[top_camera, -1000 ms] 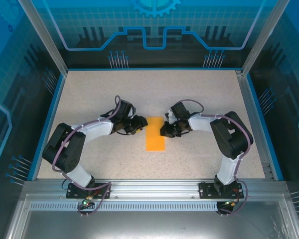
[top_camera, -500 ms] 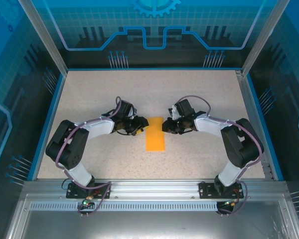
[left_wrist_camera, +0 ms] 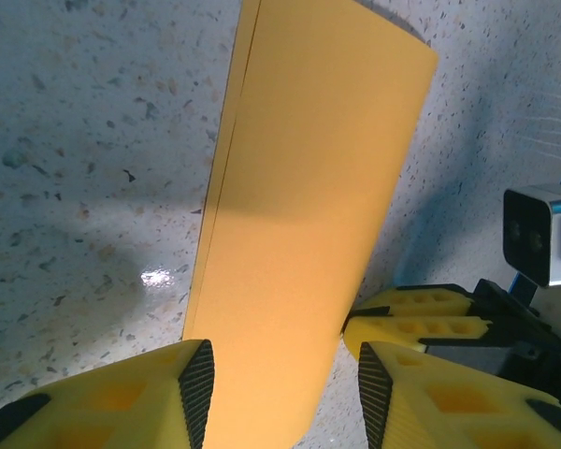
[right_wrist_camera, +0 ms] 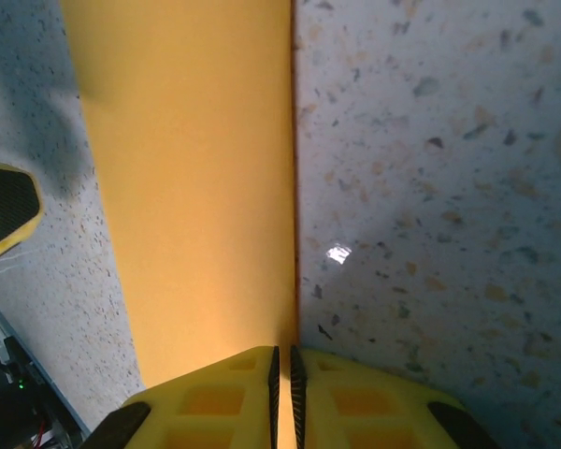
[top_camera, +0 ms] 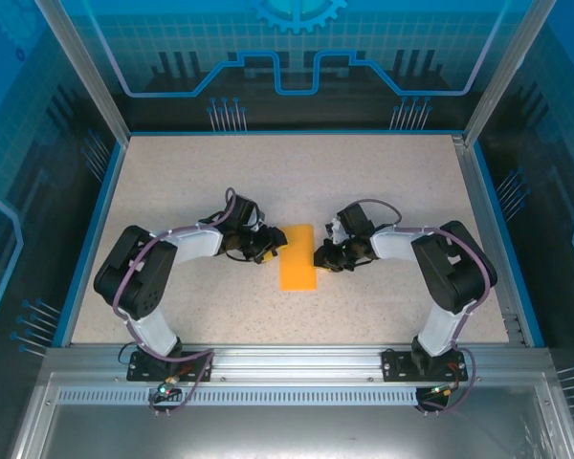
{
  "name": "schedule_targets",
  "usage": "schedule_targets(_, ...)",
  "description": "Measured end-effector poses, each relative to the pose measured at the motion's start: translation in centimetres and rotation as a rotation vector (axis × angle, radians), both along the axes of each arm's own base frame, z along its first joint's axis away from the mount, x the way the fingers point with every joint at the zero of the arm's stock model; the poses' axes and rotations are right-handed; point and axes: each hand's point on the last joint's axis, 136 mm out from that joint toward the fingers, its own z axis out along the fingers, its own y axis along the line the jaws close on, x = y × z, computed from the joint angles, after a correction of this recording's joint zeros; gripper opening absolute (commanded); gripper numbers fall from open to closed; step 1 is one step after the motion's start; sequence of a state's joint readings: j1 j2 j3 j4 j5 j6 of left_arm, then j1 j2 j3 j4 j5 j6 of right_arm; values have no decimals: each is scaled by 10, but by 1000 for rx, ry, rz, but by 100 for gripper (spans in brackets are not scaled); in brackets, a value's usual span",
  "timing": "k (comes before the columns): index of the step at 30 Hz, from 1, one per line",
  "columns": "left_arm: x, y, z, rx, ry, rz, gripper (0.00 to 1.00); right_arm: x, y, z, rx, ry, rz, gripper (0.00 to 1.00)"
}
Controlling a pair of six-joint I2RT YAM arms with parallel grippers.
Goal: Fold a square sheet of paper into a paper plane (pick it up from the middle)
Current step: Fold the triangle a second time at the center of the table.
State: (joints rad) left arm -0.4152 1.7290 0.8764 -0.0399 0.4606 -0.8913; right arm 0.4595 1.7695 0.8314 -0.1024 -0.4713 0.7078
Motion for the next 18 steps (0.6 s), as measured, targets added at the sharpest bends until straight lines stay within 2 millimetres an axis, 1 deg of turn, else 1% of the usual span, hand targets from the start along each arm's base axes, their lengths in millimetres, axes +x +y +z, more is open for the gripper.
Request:
schedule_targets(4, 0, 0, -1, 1, 4, -1, 48, 0, -1, -1, 0, 2, -2, 14)
schedule_targets(11, -1, 0, -2, 1, 6, -2, 49, 0, -4, -4, -24, 10, -10, 9)
schedule_targets(18, 2, -1, 1, -1, -1, -2, 49, 0, -4, 0, -20, 2, -13, 7)
